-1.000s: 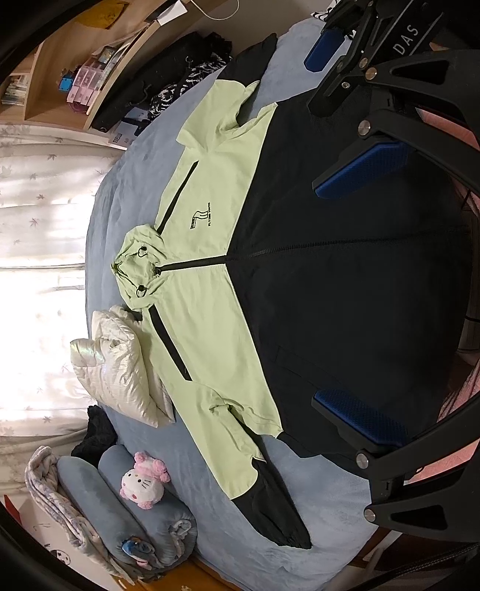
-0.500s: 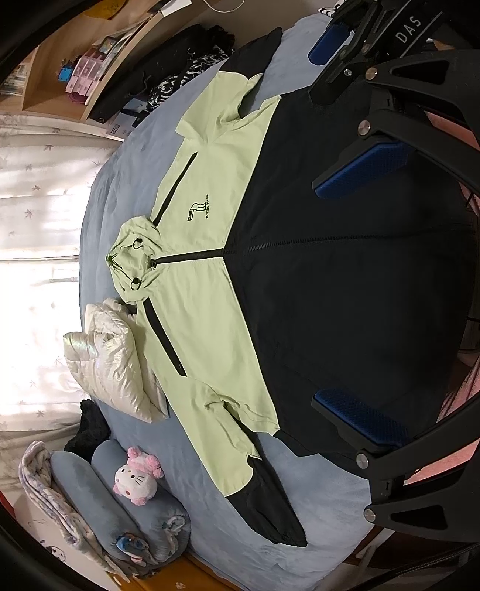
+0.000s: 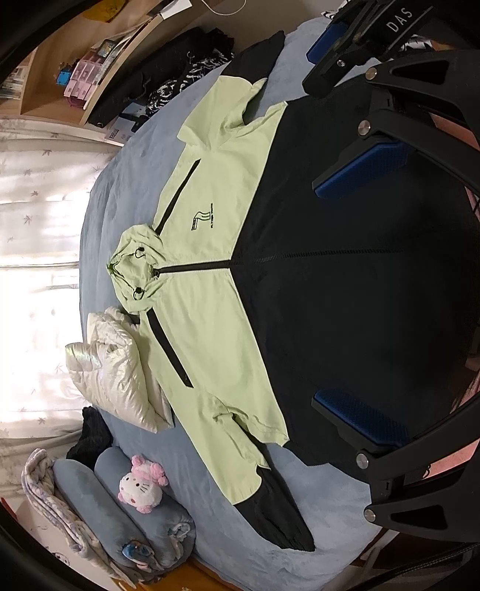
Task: Fold large clothes
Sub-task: 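Grasp the black sleeve cuff with the right gripper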
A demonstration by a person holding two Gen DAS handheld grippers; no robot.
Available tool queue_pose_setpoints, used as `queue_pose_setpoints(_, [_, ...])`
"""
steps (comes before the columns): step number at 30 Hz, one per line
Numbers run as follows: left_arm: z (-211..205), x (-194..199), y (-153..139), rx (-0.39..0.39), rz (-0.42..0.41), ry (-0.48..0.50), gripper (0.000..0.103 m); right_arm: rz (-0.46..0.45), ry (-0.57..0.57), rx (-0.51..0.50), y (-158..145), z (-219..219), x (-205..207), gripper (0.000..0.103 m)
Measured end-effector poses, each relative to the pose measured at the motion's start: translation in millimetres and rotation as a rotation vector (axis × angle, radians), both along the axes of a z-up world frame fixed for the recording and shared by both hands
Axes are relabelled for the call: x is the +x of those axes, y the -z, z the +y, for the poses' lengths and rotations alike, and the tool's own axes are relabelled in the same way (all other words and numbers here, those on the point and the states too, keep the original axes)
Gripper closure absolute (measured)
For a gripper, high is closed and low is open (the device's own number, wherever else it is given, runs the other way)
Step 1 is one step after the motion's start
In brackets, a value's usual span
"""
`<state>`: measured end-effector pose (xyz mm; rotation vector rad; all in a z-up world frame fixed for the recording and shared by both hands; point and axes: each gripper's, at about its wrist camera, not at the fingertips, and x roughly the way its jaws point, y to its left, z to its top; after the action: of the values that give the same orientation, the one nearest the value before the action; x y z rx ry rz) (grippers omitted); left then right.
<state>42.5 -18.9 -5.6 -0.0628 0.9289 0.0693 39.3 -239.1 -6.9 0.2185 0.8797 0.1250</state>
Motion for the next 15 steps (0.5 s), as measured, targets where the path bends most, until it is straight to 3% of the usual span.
queue_pose_setpoints(5, [-9, 13, -7, 0.008, 0.000, 0.012, 0.001, 0.027, 0.034, -0.008, -2, -18, 11, 0.022])
queue_pose_setpoints(10, [-28, 29, -23, 0.074, -0.047, 0.027, 0.001, -0.057, 0.075, -0.050, -22, -43, 16, 0.022])
queue_pose_setpoints(15, [-52, 45, -44, 0.079, -0.091, 0.117, 0.001, -0.117, 0.073, -0.038, -47, -72, 29, 0.022])
